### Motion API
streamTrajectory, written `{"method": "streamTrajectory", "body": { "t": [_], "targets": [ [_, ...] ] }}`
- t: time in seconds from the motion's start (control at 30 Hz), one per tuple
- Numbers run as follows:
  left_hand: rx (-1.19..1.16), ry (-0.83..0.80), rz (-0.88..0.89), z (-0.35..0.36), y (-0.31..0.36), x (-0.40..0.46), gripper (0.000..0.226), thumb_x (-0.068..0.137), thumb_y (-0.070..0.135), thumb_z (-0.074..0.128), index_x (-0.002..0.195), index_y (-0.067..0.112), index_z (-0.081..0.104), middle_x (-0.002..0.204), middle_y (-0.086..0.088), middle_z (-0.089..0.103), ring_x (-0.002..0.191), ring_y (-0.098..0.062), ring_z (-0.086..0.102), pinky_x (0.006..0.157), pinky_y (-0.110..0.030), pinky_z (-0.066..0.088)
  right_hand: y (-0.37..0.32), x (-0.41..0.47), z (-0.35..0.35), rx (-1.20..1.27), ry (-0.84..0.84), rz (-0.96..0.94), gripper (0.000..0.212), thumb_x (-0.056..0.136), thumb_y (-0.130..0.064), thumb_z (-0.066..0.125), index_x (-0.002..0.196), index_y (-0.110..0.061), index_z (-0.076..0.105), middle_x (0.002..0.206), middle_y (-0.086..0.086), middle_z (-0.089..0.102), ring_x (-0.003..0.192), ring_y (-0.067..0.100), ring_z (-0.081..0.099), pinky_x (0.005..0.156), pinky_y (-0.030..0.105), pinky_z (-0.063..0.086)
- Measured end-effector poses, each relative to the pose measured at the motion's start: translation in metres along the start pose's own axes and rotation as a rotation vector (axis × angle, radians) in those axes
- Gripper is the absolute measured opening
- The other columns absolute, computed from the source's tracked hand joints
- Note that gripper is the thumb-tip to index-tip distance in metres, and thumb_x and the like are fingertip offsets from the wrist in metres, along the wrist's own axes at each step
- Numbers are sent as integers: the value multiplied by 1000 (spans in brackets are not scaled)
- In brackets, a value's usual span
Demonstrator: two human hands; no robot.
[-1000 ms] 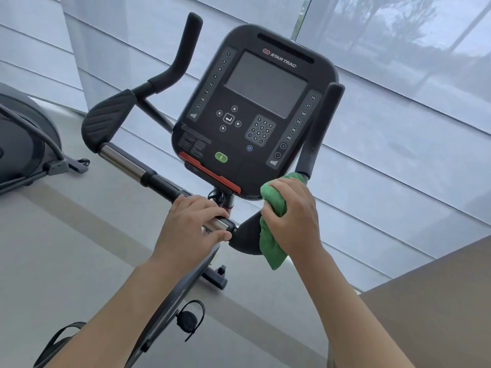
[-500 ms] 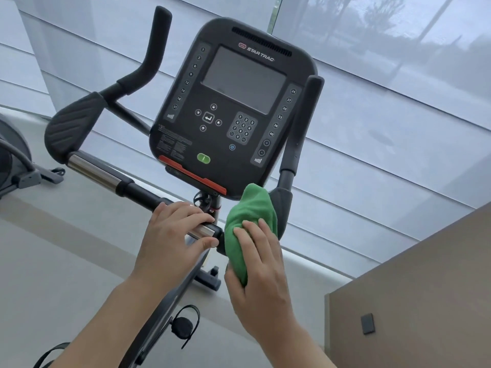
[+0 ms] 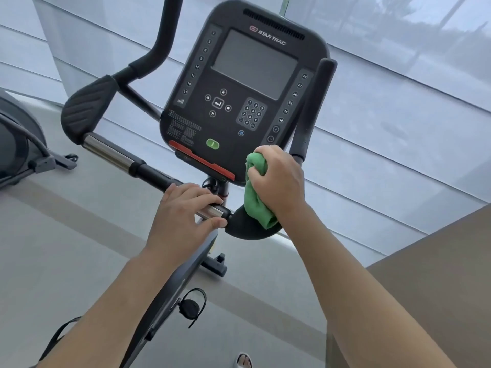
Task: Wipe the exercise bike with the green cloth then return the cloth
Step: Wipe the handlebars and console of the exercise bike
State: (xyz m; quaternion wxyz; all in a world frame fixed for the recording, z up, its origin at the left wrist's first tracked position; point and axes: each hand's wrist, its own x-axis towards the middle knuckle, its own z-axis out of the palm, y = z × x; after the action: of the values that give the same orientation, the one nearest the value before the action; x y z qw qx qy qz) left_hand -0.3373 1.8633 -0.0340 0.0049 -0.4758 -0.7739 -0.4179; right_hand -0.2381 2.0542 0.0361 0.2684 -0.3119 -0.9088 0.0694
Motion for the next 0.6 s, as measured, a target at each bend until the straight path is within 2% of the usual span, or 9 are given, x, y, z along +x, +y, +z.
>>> {"method": "streamTrajectory", "body": {
  "t": [0.13,0.23,0.33,0.37,0.47,0.6],
  "targets": [
    [-1,-1,2,0,0,0,42,77,44,87,114,27,78,116,10,70,124,-20,56,121,-53,29,-10,-37,-1,44,38,-73,29,82,-19,62,110,-22,68,110,-8,67,101,19,56,88,33,48],
    [-5,4,12,0,-1,1,42,77,45,87,114,27,78,115,11,70,123,-20,57,120,-54,29,-17,-62,-8,92,56,-70,38,82,-12,62,119,-17,68,119,-5,67,111,17,55,97,25,44],
    [-12,13,23,2,-4,1,41,77,44,86,114,27,78,115,13,69,123,-19,57,119,-54,30,-17,-97,-15,144,57,-91,45,79,-5,66,123,-16,67,124,-7,65,117,15,56,104,11,35],
    [-12,15,24,3,-5,1,41,77,44,87,113,27,78,115,13,69,123,-18,57,119,-54,30,-14,-111,-15,150,52,-121,48,78,-3,66,125,-15,67,125,-6,65,119,15,56,107,11,35],
    [-10,22,26,5,-6,1,41,77,42,88,113,27,78,115,13,69,123,-19,57,119,-53,30,-3,-134,-13,155,56,-209,50,81,-1,66,129,-11,66,130,-4,64,125,18,57,111,25,44],
    [-10,12,14,5,-5,1,41,77,40,88,114,26,77,116,11,69,124,-20,56,120,-52,29,18,-94,-15,81,109,-277,42,84,-11,61,125,-11,69,128,-1,67,120,22,59,105,28,49]
  ]
}}
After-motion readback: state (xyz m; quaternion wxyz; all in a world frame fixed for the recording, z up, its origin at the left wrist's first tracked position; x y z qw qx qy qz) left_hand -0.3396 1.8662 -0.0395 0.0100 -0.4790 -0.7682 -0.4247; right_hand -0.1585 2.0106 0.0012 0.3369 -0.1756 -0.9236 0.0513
